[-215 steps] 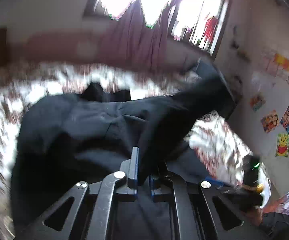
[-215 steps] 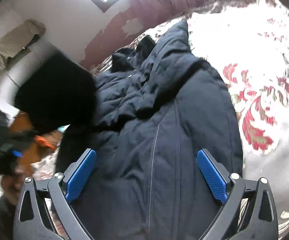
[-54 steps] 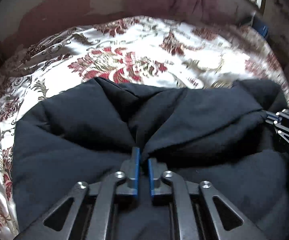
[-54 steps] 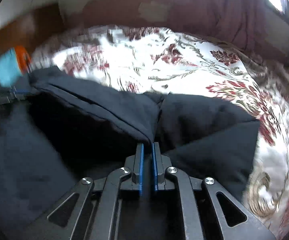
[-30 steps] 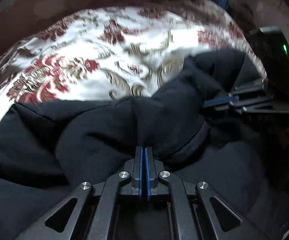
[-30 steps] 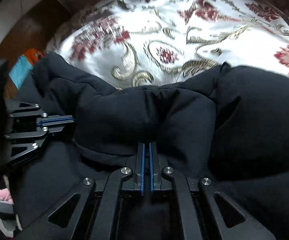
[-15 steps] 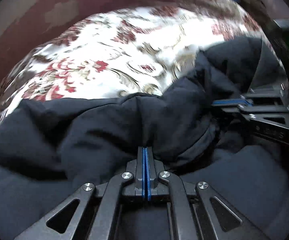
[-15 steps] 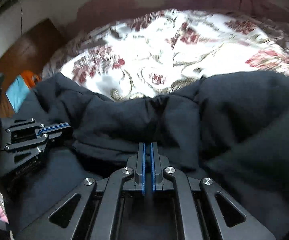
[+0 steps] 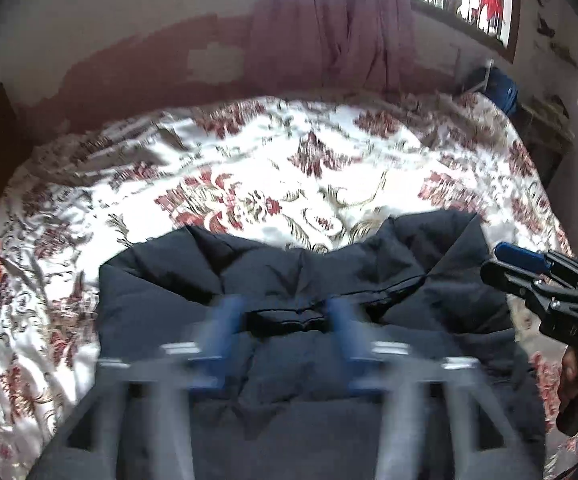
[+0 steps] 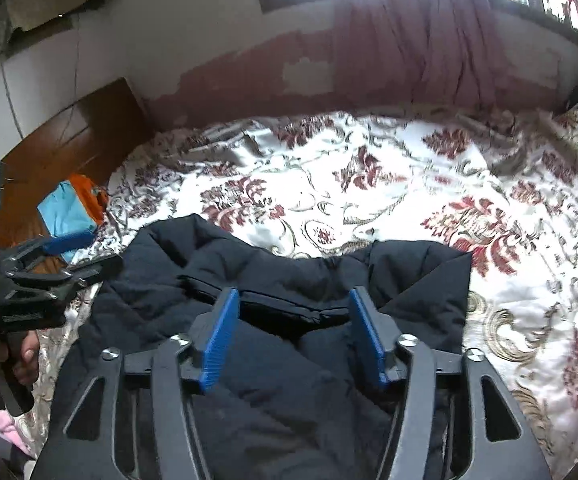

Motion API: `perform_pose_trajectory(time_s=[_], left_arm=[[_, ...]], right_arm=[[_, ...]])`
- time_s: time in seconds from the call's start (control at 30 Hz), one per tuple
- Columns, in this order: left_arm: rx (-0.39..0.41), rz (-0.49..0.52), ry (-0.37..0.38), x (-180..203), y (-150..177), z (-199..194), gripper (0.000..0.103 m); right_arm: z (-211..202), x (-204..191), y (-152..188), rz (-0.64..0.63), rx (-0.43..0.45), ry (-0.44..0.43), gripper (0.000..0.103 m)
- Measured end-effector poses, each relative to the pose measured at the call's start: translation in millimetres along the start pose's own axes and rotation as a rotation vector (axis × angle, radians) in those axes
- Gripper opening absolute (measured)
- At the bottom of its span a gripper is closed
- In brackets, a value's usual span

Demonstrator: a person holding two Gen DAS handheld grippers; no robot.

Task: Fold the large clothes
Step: 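Open both tools and lift them away from the folded jacket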

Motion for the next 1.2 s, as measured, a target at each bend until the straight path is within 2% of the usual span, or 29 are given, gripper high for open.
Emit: perform_pose_trajectory(time_s=[0.03, 0.07, 0.23, 0.33, 0.4, 0.6, 0.83, 1.07, 1.2], left_arm=[[0.037, -0.002, -0.014, 1.4, -0.5, -12.5, 0.092], [0.083, -0.001, -0.026, 2.8, -0.2, -29.9, 0.092], [0.124, -0.043, -0.009, 1.1, 5.3, -79.3, 0.092], [0.148, -0.079, -0.014, -0.8, 13.8, -104.7, 0.100], [0.167, -0.108, -0.001, -3.4, 24.1, -123.0, 0.102], [0.220, -0.146, 0.021, 1.4, 59.6, -173.0, 0.102], [0.296, -0.154, 0.058, 10.8, 104.8, -224.8, 0.102], [0.369, -0.109, -0.078, 24.8, 158.3, -259.5, 0.102], [0.400, -0.067, -0.103, 35.9, 180.8, -276.9, 0.102]], right_arm=[[-7.8, -1.7, -0.4, 0.002, 0.010, 0.001, 0.059], [-17.2, -3.2, 0.1, 0.006, 0.020, -0.001, 0.064], [-66.8, -15.9, 4.8, 0.030, 0.087, -0.021, 0.075], [-95.5, -27.1, 14.2, 0.021, 0.136, -0.029, 0.087], [-116.7, -34.7, 23.1, 0.018, 0.172, -0.023, 0.094], [-170.3, -51.6, 53.3, 0.025, 0.231, -0.011, 0.095], [-211.7, -69.6, 95.0, -0.027, 0.279, 0.050, 0.096], [-258.1, -88.0, 142.3, -0.056, 0.391, 0.072, 0.096], [-270.4, -97.5, 166.5, -0.067, 0.411, 0.064, 0.096]])
Point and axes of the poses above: each gripper's, at about its wrist camera, not at the fingertips, and z roughly the way its jaws point, x to its right, y to its underside, the point moved 1 cm from there along z, roughly the way its jaws point, and after that the axes turned 1 degree about -x, right-handed, at the moved point
